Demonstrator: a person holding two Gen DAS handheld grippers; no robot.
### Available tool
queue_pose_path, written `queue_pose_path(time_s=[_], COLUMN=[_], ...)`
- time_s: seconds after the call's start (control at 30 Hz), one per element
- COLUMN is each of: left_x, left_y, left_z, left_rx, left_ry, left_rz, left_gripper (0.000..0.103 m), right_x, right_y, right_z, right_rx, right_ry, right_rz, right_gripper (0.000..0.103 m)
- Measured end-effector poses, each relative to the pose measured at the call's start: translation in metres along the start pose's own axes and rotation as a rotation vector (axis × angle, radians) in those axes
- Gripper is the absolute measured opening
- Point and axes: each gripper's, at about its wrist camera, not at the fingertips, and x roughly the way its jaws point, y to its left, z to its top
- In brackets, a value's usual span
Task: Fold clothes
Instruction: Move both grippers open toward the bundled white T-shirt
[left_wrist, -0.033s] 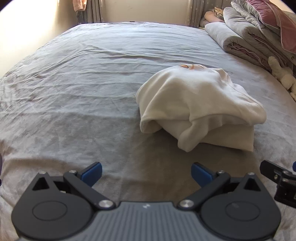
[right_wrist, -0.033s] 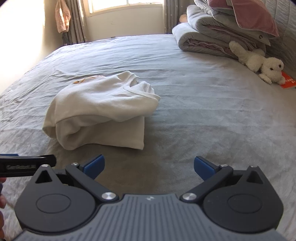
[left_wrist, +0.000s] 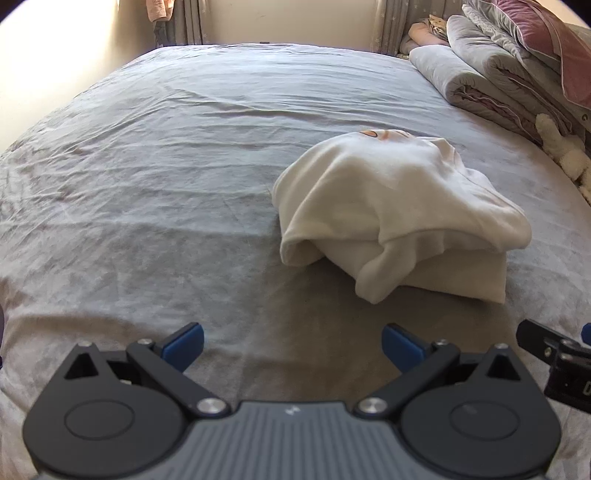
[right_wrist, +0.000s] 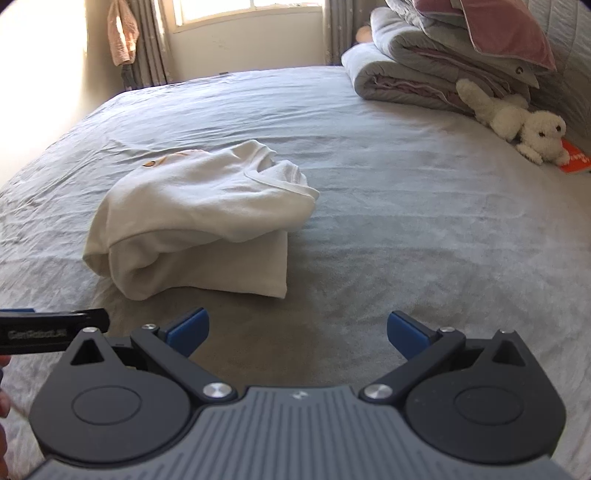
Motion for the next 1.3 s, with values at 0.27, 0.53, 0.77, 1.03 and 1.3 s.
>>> queue_pose_path(time_s=[0.27, 0.53, 0.77, 1.03, 1.3], left_x=[0.001, 0.001, 0.003, 0.004, 0.005], left_y=[0.003, 0.005, 0.003, 0.003, 0.003], left_z=[0.001, 0.005, 0.003, 0.004, 0.003], left_rx=[0.019, 0.016, 0.033, 0.036, 0.04], left_ry=[0.008, 0.025, 0.032, 0.043, 0.051], left_rz=[0.02, 0.029, 0.044, 0.047, 0.048], left_gripper=[0.103, 0.103, 0.103, 0.103, 0.103], right_x=[0.01, 0.015, 0.016, 0.017, 0.019], right_y=[0.001, 0.0, -0.004, -0.005, -0.005], right_z=[0.002, 0.003, 0.004, 0.006, 0.006], right_rx=[0.026, 0.042, 0.052, 0.058, 0.058], right_ry=[0.028, 0.043, 0.048, 0.049, 0.053], right_rz=[-0.012, -0.021, -0.027, -0.029, -0.037], right_gripper=[0.103, 0.103, 0.103, 0.103, 0.103])
